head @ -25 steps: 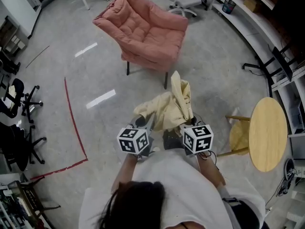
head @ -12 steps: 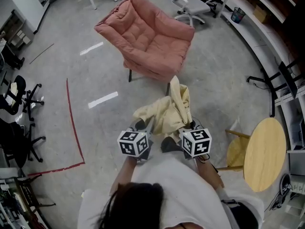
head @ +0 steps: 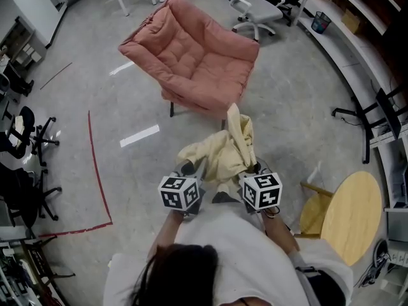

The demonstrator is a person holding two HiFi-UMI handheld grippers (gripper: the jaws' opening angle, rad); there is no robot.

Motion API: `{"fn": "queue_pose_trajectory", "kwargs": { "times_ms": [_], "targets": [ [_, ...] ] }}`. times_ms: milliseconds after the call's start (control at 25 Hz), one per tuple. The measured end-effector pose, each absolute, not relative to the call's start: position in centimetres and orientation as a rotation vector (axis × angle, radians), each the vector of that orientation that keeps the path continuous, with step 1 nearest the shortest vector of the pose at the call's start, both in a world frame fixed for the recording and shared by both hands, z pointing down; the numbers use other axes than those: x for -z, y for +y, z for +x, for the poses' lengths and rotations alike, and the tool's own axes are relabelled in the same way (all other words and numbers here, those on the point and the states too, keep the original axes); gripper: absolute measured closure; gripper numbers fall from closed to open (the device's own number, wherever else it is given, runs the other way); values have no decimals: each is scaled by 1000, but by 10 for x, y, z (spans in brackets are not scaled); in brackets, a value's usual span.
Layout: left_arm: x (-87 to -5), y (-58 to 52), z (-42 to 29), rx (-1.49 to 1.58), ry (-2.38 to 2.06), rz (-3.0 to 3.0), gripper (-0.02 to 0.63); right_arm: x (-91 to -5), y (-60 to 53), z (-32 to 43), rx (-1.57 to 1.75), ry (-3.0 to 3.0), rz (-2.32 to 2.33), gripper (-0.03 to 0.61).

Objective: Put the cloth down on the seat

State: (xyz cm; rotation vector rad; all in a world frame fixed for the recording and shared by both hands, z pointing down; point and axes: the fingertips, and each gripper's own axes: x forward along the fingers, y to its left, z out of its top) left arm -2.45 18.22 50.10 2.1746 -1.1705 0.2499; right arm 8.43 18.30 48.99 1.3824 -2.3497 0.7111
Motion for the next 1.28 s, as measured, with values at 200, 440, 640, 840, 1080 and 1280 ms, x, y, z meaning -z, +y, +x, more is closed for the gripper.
{"fn": "queue_pose_trajectory", "kwargs": {
  "times_ms": [200,440,640,840,1080,1280],
  "targets": [
    [-503,161,-8,-235,-1182,2159,540,-491,159,101,-695,-2356,1361,457],
    [-505,139,6,-216,-1219,2134,540,-492,135,115,-681,-2365,1340,457],
    [-509,128,14,-215,-1221,2124,540,-494,125,121,-693,-2361,1335,457],
    [-511,120,18,-222,-1220,2122,540,-498,116,126,-702,-2358,1350,457],
    [-510,118,20,-219,-1226,2123,540,-497,114,129,-699,-2362,1352,457],
    [-511,116,19,-221,-1223,2123,540,-497,113,127,-702,-2359,1357,457]
  ]
}}
